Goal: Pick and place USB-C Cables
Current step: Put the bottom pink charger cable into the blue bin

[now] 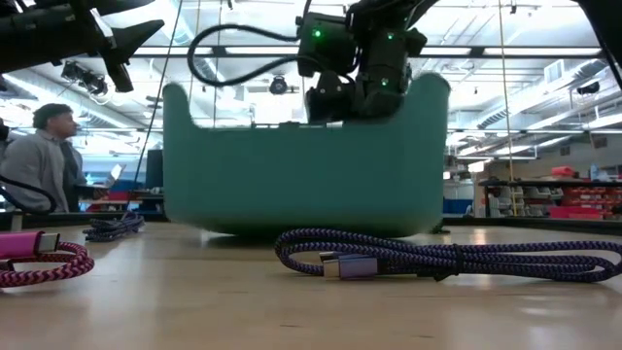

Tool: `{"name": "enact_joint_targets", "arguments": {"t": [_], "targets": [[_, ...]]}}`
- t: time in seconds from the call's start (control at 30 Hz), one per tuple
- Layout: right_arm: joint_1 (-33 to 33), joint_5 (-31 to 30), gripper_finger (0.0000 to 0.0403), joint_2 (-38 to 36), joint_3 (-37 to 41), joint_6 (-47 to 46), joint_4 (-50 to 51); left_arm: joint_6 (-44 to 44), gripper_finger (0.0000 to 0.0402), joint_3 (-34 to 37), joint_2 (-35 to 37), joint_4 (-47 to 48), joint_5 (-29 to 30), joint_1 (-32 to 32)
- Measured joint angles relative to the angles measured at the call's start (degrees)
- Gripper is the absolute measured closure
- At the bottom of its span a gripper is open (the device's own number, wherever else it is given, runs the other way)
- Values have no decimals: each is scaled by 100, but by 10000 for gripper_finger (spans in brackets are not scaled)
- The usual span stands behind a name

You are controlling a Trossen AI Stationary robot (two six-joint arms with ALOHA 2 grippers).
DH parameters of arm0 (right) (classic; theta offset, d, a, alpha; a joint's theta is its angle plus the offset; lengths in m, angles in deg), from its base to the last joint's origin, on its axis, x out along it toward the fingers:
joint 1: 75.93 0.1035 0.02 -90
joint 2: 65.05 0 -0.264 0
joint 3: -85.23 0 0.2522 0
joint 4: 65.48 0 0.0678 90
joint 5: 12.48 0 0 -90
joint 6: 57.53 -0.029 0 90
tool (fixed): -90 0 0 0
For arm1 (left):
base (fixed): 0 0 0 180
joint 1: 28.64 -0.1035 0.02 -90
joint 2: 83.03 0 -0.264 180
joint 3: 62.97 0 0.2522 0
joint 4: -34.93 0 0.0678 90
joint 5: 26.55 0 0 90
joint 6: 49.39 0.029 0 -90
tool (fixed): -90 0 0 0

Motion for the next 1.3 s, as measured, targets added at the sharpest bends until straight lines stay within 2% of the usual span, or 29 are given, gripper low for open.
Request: {"name": "enact_joint_targets", "arguments": {"t": [0.2,0.33,0.47,0.8,0.93,1.07,1.2,1.3], "targets": [[-2,33,296,-437,0,-215,-7,2,248,0,0,0,0,0],[35,271,296,-867,0,-412,-153,2,248,0,0,0,0,0],[109,488,296,-1434,0,-676,-652,10,248,0,0,18,1,0],[-19,468,296,-3146,0,-1223,-1940,-382,248,-131,-15,552,66,17],[-70,433,296,-3714,0,-1217,-2120,47,249,-816,-196,989,-192,87],[-90,431,296,-4157,0,-1206,-2286,760,249,-2017,-662,2058,-303,241],[-91,310,296,-4443,0,-1193,-2271,1037,249,-3441,-1433,3865,-300,385],[-90,209,296,-4575,0,-1184,-2272,675,249,-4456,-2204,5492,-300,443]]}}
